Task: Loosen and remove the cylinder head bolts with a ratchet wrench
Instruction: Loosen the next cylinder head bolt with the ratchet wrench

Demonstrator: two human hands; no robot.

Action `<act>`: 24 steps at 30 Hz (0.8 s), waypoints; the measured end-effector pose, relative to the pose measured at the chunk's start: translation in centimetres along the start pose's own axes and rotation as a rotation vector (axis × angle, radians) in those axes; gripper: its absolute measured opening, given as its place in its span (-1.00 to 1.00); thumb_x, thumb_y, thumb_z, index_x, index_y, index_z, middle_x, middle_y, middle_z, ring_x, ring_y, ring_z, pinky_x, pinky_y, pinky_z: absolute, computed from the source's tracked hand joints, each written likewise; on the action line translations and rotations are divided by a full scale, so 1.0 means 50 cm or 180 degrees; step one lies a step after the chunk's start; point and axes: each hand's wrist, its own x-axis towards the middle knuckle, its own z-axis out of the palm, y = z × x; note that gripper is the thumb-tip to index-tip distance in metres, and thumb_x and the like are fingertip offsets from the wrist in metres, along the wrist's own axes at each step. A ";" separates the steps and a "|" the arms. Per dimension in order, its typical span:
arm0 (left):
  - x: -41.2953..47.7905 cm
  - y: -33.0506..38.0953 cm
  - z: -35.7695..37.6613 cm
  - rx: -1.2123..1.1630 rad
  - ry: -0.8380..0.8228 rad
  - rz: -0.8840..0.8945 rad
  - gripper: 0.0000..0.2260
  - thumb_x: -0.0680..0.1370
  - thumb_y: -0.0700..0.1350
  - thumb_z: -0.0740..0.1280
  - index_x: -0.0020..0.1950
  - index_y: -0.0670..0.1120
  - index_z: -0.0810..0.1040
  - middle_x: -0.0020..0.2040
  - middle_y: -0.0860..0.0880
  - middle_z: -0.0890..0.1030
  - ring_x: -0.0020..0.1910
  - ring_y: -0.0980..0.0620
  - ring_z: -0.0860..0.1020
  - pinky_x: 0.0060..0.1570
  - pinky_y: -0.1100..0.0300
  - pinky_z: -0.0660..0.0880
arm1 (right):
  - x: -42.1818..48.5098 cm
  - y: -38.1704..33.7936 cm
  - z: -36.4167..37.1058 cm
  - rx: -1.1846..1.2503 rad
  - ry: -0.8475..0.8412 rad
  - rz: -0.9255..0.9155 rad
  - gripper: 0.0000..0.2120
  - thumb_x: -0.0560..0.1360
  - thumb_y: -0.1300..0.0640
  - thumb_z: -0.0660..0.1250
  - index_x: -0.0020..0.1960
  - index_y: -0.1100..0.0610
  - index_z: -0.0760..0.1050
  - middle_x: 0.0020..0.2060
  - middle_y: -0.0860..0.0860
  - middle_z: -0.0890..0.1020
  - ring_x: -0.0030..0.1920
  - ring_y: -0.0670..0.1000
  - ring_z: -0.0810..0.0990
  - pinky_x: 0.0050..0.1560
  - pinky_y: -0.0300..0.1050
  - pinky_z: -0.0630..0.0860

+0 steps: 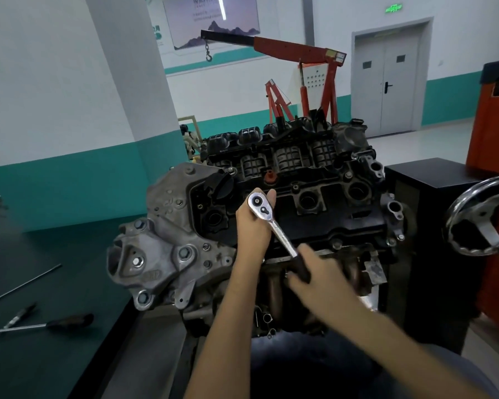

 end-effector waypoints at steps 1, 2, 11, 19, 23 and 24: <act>0.002 0.001 0.001 0.0096 0.0055 -0.0021 -0.65 0.60 -0.24 0.30 -0.29 -0.26 0.22 -0.32 -0.10 0.16 -0.35 0.12 0.16 -0.35 0.37 0.22 | -0.012 -0.018 0.045 0.0288 0.0106 0.0134 -0.76 0.45 0.21 0.32 -0.10 -0.01 0.27 -0.42 -0.01 0.45 -0.43 -0.08 0.46 -0.43 -0.32 0.33; 0.004 0.002 0.000 0.0220 0.0095 -0.0048 -0.66 0.60 -0.22 0.30 -0.29 -0.28 0.23 -0.31 -0.11 0.18 -0.35 0.12 0.17 -0.36 0.35 0.21 | -0.017 -0.036 0.084 0.0542 0.0154 0.0208 -0.78 0.46 0.23 0.30 -0.06 0.01 0.29 -0.39 0.01 0.48 -0.41 -0.07 0.48 -0.40 -0.32 0.37; 0.025 0.006 -0.032 0.0548 -0.0682 0.0005 -0.61 0.55 -0.13 0.36 -0.43 0.04 0.29 -0.45 0.14 0.32 -0.38 0.17 0.29 -0.31 0.27 0.28 | 0.095 0.037 -0.156 -0.1173 -0.0822 -0.0559 -0.80 0.46 0.21 0.32 -0.03 -0.04 0.37 -0.36 -0.04 0.46 -0.41 -0.06 0.50 -0.40 -0.30 0.37; 0.005 -0.003 -0.028 0.0006 -0.0205 -0.0088 -0.65 0.61 -0.21 0.29 -0.32 -0.19 0.24 -0.39 0.03 0.25 -0.35 0.10 0.23 -0.30 0.20 0.24 | 0.130 0.018 -0.171 -0.1928 -0.0645 -0.1020 -0.81 0.48 0.13 0.30 -0.01 -0.07 0.32 -0.34 -0.06 0.48 -0.39 -0.05 0.49 -0.40 -0.20 0.38; 0.000 0.005 -0.004 -0.0101 0.0083 -0.0193 -0.64 0.60 -0.23 0.30 -0.31 -0.09 0.21 -0.38 0.03 0.20 -0.37 0.12 0.18 -0.35 0.25 0.19 | 0.008 0.002 -0.016 -0.0089 -0.0090 -0.0215 -0.80 0.46 0.19 0.32 -0.07 0.00 0.31 -0.41 0.01 0.48 -0.41 0.03 0.49 -0.39 -0.15 0.40; 0.001 0.006 -0.002 -0.0030 0.0124 -0.0227 -0.64 0.60 -0.21 0.31 -0.31 -0.10 0.20 -0.37 -0.01 0.19 -0.37 0.10 0.17 -0.35 0.23 0.18 | -0.007 -0.016 0.031 0.0224 0.0051 -0.0003 -0.81 0.46 0.21 0.31 -0.02 0.02 0.34 -0.39 0.02 0.49 -0.39 0.04 0.50 -0.37 -0.16 0.42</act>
